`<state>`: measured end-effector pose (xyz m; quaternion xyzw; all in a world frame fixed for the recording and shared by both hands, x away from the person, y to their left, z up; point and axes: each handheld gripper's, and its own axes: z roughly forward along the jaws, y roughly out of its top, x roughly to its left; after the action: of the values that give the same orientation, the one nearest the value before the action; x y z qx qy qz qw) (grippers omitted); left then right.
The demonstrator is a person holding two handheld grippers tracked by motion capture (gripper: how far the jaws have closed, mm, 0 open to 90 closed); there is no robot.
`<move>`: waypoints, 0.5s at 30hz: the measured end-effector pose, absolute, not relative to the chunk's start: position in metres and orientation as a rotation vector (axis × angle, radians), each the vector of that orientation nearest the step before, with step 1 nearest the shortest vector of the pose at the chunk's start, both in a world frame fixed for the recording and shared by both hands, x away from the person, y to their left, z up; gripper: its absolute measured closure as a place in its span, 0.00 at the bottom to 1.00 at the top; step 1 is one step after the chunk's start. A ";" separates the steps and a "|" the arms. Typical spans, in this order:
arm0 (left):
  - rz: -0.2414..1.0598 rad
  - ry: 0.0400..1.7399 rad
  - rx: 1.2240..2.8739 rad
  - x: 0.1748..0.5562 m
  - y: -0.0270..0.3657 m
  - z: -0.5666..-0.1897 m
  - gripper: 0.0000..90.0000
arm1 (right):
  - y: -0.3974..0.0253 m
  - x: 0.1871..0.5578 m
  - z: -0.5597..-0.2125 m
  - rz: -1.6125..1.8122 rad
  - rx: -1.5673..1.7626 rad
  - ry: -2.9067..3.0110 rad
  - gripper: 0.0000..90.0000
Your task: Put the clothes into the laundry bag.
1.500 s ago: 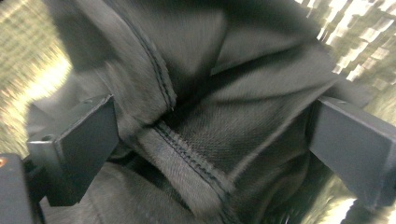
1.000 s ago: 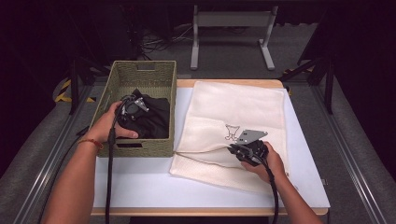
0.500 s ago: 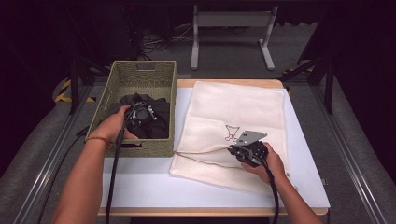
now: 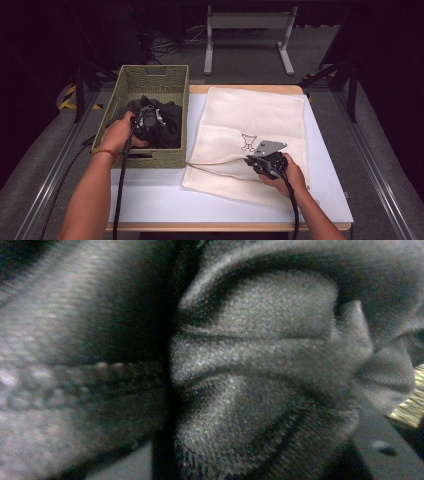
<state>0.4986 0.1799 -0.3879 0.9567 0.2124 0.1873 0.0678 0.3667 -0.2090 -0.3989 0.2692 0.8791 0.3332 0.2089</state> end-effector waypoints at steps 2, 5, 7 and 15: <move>0.584 0.647 2.840 0.497 0.184 -0.385 0.66 | -0.210 0.367 -0.399 0.929 0.748 2.445 0.95; 0.651 0.660 2.777 0.494 0.188 -0.379 0.69 | -0.211 0.366 -0.398 0.945 0.752 2.432 0.95; 0.679 0.661 2.757 0.492 0.189 -0.377 0.70 | -0.212 0.366 -0.396 0.961 0.756 2.416 0.96; 0.746 0.694 2.498 0.474 0.210 -0.353 0.70 | -0.215 0.365 -0.389 1.026 0.758 2.340 0.96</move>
<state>0.4741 0.2101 -0.3527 0.9032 0.2511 0.2696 0.2202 0.3651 -0.2147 -0.3885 0.2765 0.8533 0.3740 0.2357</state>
